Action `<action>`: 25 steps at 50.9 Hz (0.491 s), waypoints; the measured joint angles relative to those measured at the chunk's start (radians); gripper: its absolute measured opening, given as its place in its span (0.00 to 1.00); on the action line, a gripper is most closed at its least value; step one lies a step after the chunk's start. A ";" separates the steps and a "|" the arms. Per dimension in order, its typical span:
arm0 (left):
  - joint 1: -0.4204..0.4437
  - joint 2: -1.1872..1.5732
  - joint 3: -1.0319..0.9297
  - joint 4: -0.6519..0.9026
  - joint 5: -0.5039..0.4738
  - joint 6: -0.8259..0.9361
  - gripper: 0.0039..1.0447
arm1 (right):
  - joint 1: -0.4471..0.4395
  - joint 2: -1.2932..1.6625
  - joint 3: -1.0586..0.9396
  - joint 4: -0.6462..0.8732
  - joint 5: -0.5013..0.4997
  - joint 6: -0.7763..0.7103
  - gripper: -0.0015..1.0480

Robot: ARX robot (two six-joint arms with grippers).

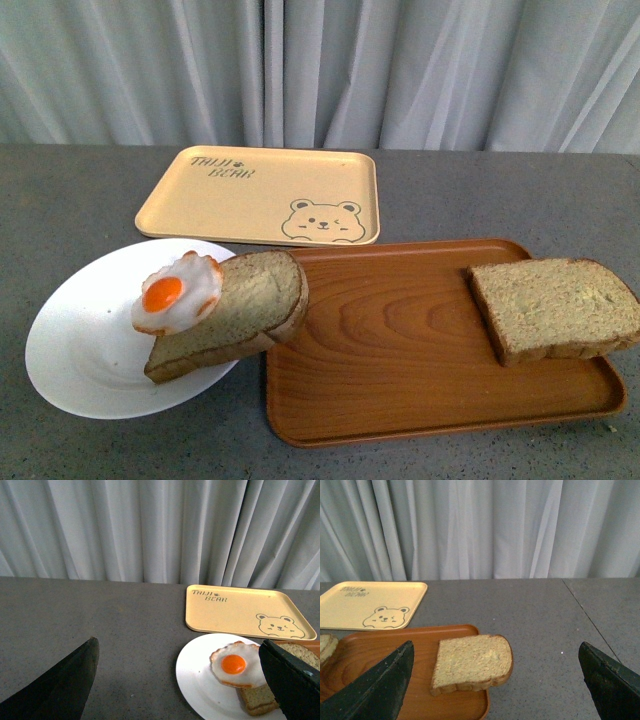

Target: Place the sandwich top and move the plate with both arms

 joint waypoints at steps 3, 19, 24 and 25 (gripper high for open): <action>0.000 0.000 0.000 0.000 0.000 0.000 0.92 | 0.000 0.000 0.000 0.000 0.000 0.000 0.91; 0.000 0.000 0.000 0.000 0.000 0.000 0.92 | 0.000 0.000 0.000 0.000 0.000 0.000 0.91; 0.000 0.000 0.000 0.000 0.000 0.000 0.92 | 0.000 0.000 0.000 0.000 0.000 0.000 0.91; 0.000 0.000 0.000 0.000 0.000 0.000 0.92 | 0.000 0.000 0.000 0.000 0.000 0.000 0.91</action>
